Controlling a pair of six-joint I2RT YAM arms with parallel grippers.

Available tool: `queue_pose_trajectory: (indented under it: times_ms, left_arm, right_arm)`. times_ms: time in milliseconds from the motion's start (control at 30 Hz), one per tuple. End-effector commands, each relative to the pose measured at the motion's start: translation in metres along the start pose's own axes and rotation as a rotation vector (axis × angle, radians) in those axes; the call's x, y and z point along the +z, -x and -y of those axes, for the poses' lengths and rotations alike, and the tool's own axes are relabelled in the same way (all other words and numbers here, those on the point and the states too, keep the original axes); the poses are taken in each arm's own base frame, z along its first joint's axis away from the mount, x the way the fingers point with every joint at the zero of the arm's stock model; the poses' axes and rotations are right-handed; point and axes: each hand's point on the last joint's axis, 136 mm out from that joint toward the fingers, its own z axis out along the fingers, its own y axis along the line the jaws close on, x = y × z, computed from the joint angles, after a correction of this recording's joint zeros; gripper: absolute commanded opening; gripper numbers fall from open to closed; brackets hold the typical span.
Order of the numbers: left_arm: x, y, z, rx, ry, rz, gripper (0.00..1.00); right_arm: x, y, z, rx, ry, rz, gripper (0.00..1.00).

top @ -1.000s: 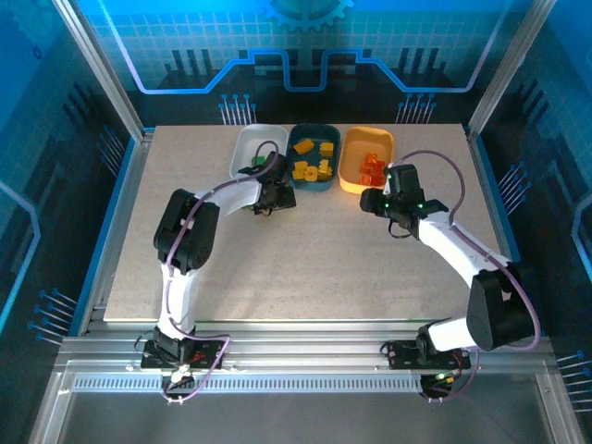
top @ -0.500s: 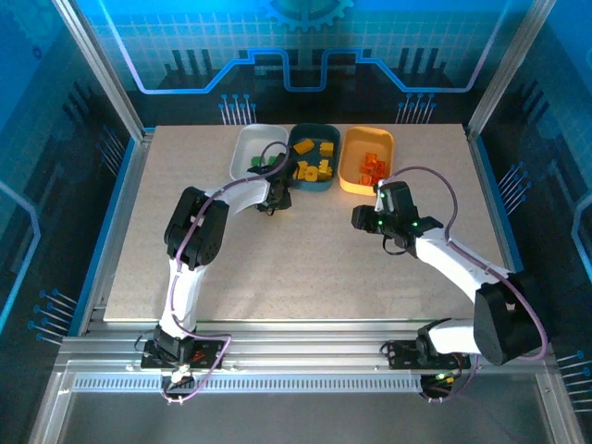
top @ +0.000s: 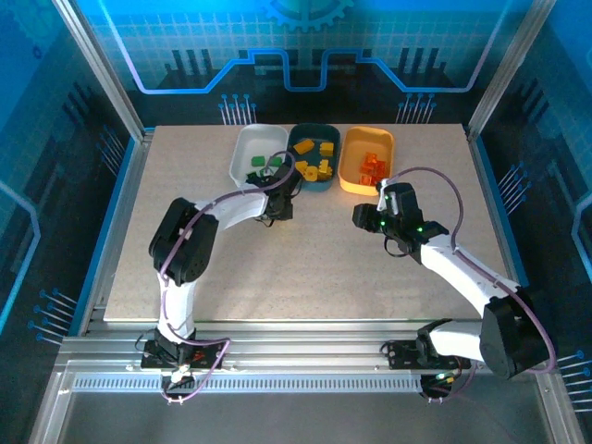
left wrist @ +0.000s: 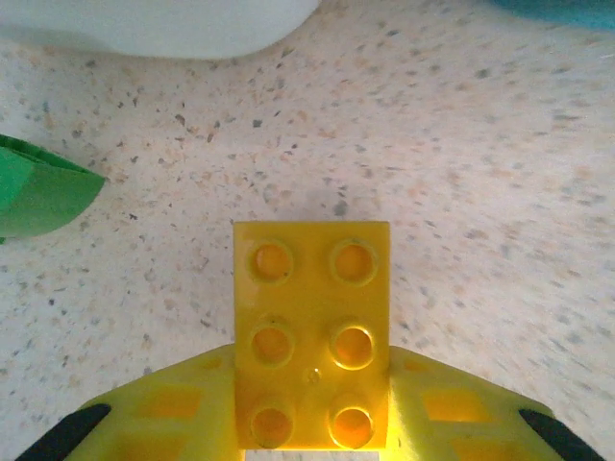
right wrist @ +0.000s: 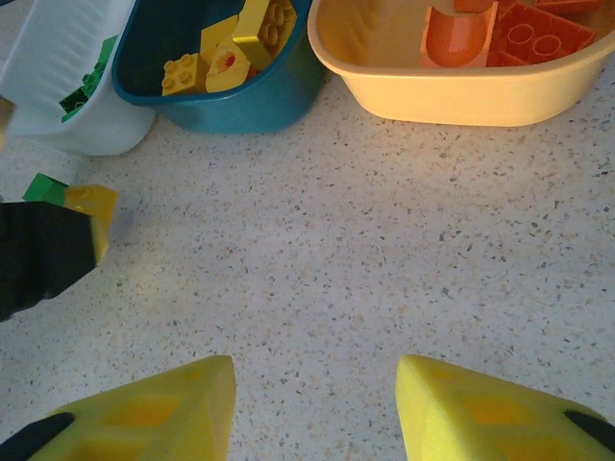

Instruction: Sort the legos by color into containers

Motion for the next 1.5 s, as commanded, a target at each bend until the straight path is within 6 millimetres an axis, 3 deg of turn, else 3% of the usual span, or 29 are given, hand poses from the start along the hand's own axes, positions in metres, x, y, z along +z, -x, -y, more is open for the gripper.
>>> queue_pose_trajectory:
  times_ms: [0, 300, 567, 700, 900, 1033, 1200, 1333, 1467]
  left_arm:
    - [-0.039, 0.009, 0.005, 0.041, -0.025, 0.069, 0.30]
    - [-0.096, 0.029, 0.039, 0.076, -0.144, 0.146, 0.29]
    - [-0.107, 0.061, 0.078, 0.098, -0.239, 0.186, 0.29]
    - [-0.100, 0.085, 0.108, 0.114, -0.298, 0.203, 0.29]
    - [-0.065, 0.108, 0.146, 0.094, -0.364, 0.152, 0.29]
    - [-0.048, 0.123, 0.150, 0.060, -0.375, 0.151, 0.29]
    - [-0.018, 0.132, 0.140, 0.000, -0.379, 0.119, 0.31]
    - [-0.007, 0.135, 0.135, -0.011, -0.407, 0.095, 0.41]
    - [-0.027, 0.140, 0.144, 0.043, -0.471, 0.104, 0.67]
  right_arm:
    - [-0.001, 0.000, -0.003, 0.006, 0.005, 0.018, 0.49]
    - [-0.001, 0.000, 0.002, 0.015, -0.011, 0.025, 0.48]
    - [-0.004, 0.000, 0.014, 0.053, -0.047, 0.039, 0.47]
    - [-0.002, 0.000, 0.023, 0.081, -0.067, 0.043, 0.47]
    - [-0.004, 0.002, 0.037, 0.115, -0.094, 0.053, 0.47]
    - [-0.011, 0.006, 0.039, 0.118, -0.093, 0.076, 0.48]
    - [-0.010, 0.005, 0.039, 0.119, -0.092, 0.072, 0.47]
    - [-0.009, 0.005, 0.039, 0.120, -0.088, 0.070, 0.48]
    - [-0.006, 0.003, 0.039, 0.120, -0.088, 0.062, 0.50]
